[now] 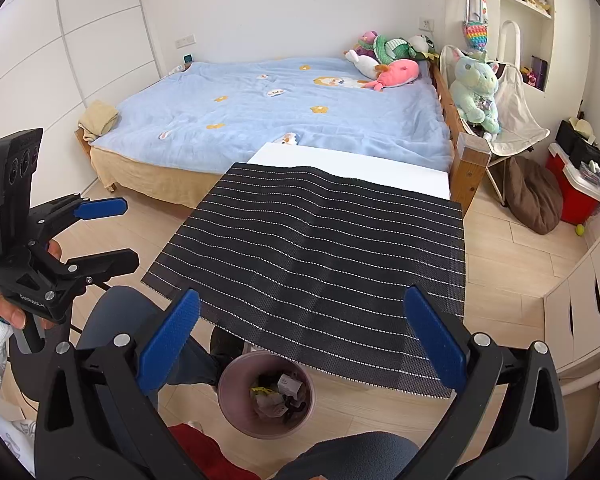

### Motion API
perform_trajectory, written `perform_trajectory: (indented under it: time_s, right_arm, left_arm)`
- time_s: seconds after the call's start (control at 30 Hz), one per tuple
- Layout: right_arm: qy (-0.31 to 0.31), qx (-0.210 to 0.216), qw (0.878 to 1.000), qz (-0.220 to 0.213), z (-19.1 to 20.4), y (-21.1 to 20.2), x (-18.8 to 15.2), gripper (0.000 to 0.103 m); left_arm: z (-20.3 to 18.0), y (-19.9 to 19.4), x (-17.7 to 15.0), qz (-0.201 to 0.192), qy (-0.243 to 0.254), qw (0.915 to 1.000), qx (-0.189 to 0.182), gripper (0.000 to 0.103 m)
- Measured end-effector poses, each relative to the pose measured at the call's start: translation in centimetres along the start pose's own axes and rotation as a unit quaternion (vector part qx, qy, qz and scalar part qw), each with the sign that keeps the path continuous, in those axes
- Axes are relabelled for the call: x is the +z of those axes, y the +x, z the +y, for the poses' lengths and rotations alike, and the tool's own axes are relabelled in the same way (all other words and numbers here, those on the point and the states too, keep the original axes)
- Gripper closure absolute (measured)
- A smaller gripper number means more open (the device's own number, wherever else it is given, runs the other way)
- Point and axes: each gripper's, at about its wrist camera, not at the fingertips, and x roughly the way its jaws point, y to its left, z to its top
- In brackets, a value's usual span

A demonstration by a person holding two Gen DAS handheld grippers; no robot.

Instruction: Collect trash

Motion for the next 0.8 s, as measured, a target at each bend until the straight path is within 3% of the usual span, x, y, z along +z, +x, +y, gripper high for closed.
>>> perform_trajectory:
  time_s: [0.8]
  right_arm:
    - [0.0,-0.001,1.0,0.0,-0.05,-0.05,0.04,0.003]
  left_arm:
    - [-0.51,0.01,0.13,0.001,0.014,0.9998,0.011,0.006]
